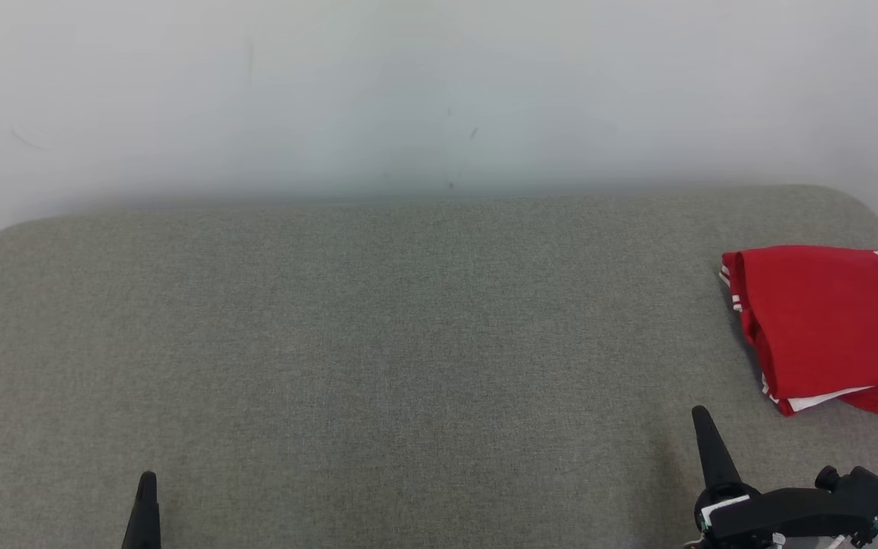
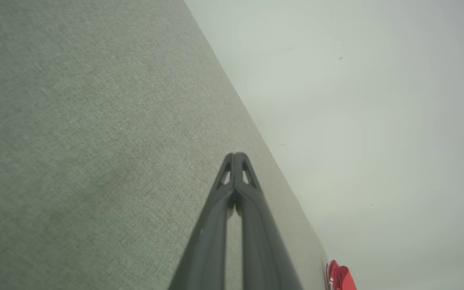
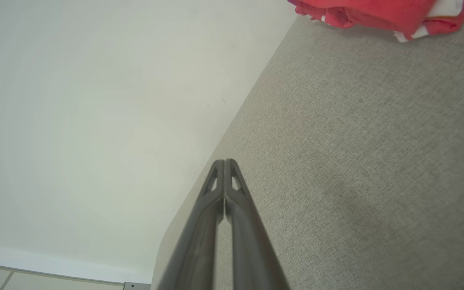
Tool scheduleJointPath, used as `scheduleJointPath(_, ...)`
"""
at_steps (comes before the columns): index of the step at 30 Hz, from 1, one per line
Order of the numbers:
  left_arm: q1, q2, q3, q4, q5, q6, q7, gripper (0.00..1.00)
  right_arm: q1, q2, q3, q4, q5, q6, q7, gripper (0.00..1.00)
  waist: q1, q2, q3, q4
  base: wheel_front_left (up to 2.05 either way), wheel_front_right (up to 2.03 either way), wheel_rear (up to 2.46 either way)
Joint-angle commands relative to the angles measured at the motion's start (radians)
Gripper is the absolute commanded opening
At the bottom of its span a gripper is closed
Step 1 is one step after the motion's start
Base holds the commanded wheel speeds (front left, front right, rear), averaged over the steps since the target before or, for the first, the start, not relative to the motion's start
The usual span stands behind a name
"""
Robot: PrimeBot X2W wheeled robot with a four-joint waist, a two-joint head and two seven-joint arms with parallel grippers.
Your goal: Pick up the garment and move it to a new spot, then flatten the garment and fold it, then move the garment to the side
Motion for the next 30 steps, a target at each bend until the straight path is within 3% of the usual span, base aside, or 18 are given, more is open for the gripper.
scheduleJointPath(1,-0.017,0.004,0.009,-0.005,-0.029,-0.002,0.009,0.0,-0.014,-0.005,-0.004,-0.01,0.032,-0.001,0.005,0.0,-0.0001,0.0,0.0,0.001,0.0,0.0,0.0)
scheduleJointPath(30,-0.05,0.005,0.045,0.007,-0.284,-0.012,0.094,0.0,-0.029,-0.004,-0.02,-0.02,0.296,-0.002,0.037,0.0,-0.0002,0.0,-0.002,0.01,0.0,0.0,0.0)
